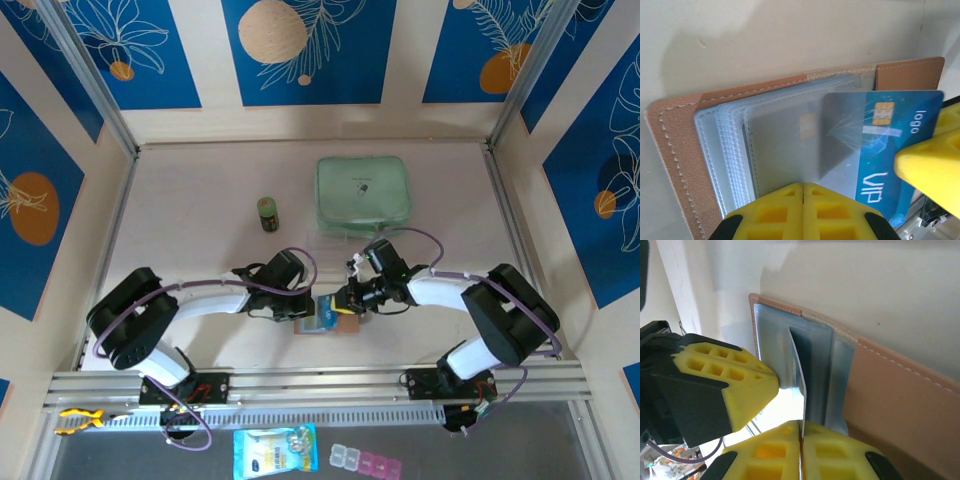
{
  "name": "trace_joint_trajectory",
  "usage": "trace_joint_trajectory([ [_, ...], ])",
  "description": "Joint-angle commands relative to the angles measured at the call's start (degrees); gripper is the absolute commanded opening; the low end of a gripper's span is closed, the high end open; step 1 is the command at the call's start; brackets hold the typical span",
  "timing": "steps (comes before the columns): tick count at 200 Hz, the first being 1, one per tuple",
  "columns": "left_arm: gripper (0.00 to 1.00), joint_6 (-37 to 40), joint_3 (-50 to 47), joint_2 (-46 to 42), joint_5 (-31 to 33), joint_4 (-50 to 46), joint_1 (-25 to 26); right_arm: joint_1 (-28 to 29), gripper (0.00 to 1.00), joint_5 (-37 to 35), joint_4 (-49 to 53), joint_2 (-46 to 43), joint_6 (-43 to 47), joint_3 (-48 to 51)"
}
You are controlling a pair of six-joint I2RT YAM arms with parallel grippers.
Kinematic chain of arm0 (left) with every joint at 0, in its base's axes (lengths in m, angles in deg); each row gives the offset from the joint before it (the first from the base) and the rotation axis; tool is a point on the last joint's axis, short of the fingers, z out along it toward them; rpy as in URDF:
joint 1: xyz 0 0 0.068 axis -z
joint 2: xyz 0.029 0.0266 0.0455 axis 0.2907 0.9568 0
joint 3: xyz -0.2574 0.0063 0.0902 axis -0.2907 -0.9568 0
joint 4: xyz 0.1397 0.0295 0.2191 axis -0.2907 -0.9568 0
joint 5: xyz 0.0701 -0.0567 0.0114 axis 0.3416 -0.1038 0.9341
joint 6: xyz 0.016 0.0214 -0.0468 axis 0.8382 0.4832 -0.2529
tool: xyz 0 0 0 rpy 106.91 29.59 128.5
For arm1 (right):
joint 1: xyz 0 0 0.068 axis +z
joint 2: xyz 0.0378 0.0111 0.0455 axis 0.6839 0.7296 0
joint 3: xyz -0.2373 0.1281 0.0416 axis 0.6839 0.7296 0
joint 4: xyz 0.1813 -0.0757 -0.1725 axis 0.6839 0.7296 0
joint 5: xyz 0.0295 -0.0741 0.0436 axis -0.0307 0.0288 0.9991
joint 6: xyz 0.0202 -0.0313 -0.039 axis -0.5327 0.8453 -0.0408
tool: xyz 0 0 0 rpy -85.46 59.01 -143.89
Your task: Take the credit cards out of the card holder
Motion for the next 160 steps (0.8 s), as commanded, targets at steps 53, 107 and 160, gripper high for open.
trace_joint_trajectory([
  [53,0.02,0.42,-1.25,-1.50,1.67,-2.17,0.46,-1.91,0.07,-4.02,15.14,-7.77,5.52,-1.06],
  [107,0.03,0.34,-1.51,-2.65,2.20,-1.14,0.48,-1.18,0.07,-4.50,16.21,-8.46,5.17,-2.36],
  [160,0.04,0.66,-1.60,-3.85,2.68,-1.45,0.45,1.16,0.07,-8.13,20.83,-7.39,5.48,-6.09],
])
